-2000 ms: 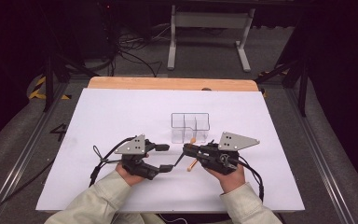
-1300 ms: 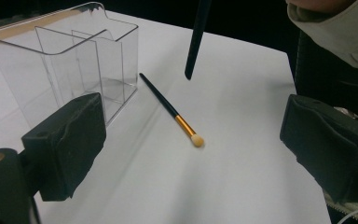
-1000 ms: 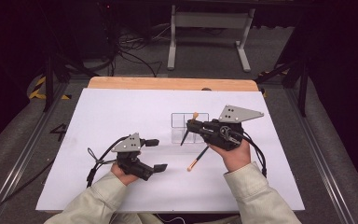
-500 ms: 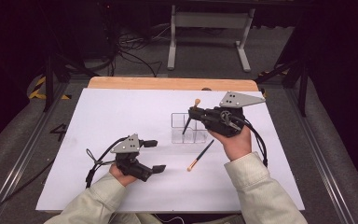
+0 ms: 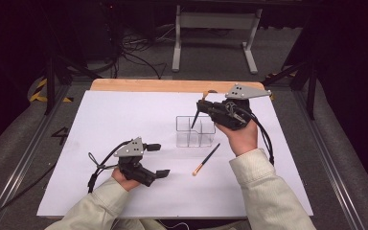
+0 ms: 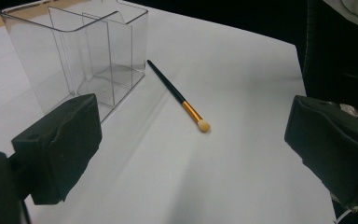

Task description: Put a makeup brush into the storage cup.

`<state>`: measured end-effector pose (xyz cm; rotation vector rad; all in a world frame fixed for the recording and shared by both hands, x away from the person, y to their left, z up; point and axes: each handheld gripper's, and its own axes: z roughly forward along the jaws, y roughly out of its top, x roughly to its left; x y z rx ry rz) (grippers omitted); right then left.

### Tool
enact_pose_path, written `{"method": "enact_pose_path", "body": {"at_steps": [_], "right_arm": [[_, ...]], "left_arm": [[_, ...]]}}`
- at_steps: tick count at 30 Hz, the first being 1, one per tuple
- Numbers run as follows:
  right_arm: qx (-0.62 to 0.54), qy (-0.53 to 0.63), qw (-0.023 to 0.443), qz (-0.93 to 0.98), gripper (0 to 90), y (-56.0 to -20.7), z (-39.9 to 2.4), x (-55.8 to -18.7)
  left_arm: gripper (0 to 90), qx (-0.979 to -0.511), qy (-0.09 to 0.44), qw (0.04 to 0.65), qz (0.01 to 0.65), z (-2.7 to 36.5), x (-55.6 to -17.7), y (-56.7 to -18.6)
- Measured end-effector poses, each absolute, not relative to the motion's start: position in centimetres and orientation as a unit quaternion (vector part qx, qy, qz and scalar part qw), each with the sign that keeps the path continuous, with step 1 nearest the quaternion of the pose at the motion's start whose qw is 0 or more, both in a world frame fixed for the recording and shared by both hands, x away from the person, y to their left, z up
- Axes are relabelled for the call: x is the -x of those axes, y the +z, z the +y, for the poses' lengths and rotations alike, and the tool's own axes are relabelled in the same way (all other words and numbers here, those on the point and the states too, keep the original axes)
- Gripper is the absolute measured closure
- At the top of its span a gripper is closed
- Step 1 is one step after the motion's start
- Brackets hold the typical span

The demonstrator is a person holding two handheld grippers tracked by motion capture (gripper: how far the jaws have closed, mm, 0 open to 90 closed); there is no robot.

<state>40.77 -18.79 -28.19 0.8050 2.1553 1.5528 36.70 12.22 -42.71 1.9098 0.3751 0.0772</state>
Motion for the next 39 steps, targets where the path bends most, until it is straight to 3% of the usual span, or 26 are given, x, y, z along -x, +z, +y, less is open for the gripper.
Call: {"method": "enact_pose_path", "body": {"at_steps": [21, 39], "right_arm": [[-0.312, 0.527, 0.211, 0.762, 83.6, -29.3, -19.1, -42.8], [-0.330, 0.495, 0.196, 0.780, 83.6, -31.7, -18.7, -44.3]], "left_arm": [[1.4, -0.817, 0.054, 0.544, 0.185, 12.3, -36.9, -42.8], [1.2, -0.818, 0.047, 0.541, 0.187, 12.4, -36.9, -42.8]]}}
